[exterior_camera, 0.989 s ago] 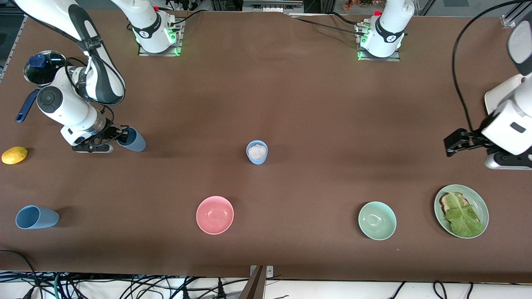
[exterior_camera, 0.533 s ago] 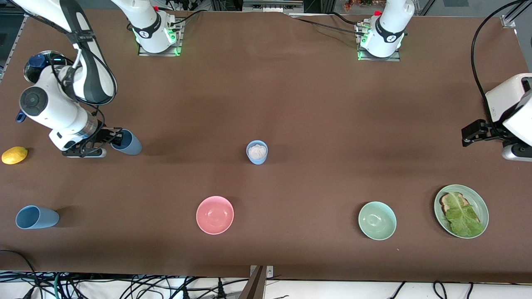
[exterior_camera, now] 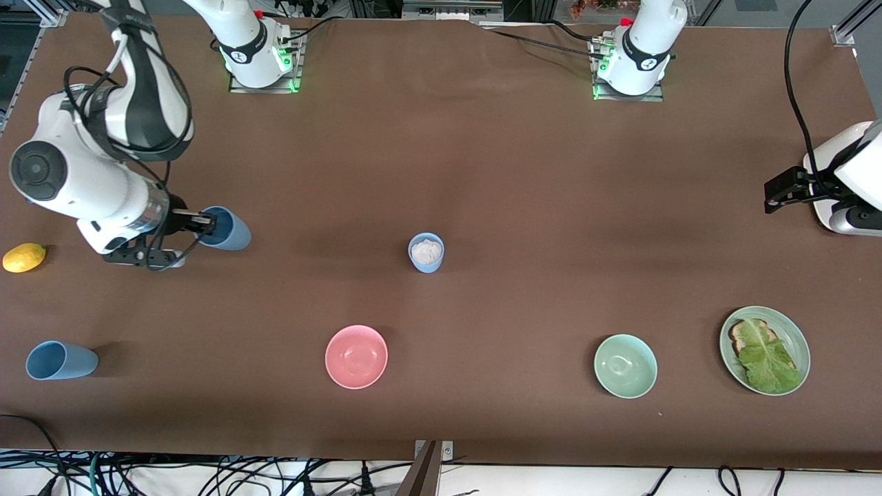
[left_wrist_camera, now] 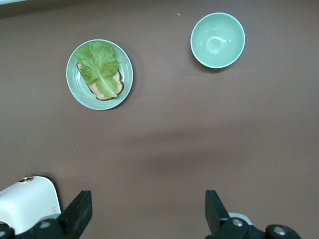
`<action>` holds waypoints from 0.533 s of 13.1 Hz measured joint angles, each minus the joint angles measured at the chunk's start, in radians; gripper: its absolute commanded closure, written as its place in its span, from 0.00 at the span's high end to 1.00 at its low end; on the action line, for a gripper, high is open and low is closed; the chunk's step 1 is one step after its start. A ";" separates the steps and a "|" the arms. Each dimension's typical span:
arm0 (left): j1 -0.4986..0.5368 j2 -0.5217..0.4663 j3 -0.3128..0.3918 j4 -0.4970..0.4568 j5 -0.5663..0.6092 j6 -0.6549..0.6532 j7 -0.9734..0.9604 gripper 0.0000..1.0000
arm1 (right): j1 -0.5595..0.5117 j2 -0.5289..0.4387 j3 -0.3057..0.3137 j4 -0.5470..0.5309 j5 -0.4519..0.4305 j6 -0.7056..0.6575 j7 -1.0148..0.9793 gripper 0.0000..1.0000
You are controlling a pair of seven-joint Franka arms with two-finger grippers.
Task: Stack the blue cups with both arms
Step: 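Carry the blue cup with the right gripper onto the tissue cup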
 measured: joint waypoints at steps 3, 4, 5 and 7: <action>-0.001 -0.016 -0.002 0.000 -0.016 0.009 0.000 1.00 | 0.008 0.001 0.128 0.019 0.001 -0.001 0.228 0.00; 0.002 -0.038 0.000 0.000 -0.044 0.006 -0.001 1.00 | 0.016 0.002 0.165 0.024 0.001 0.007 0.298 0.00; 0.006 -0.061 0.002 0.000 -0.061 -0.001 -0.003 1.00 | 0.034 0.005 0.186 0.029 0.001 0.020 0.355 0.00; 0.014 -0.093 0.004 -0.006 -0.070 -0.019 -0.021 1.00 | 0.097 0.021 0.198 0.048 0.002 0.065 0.459 0.00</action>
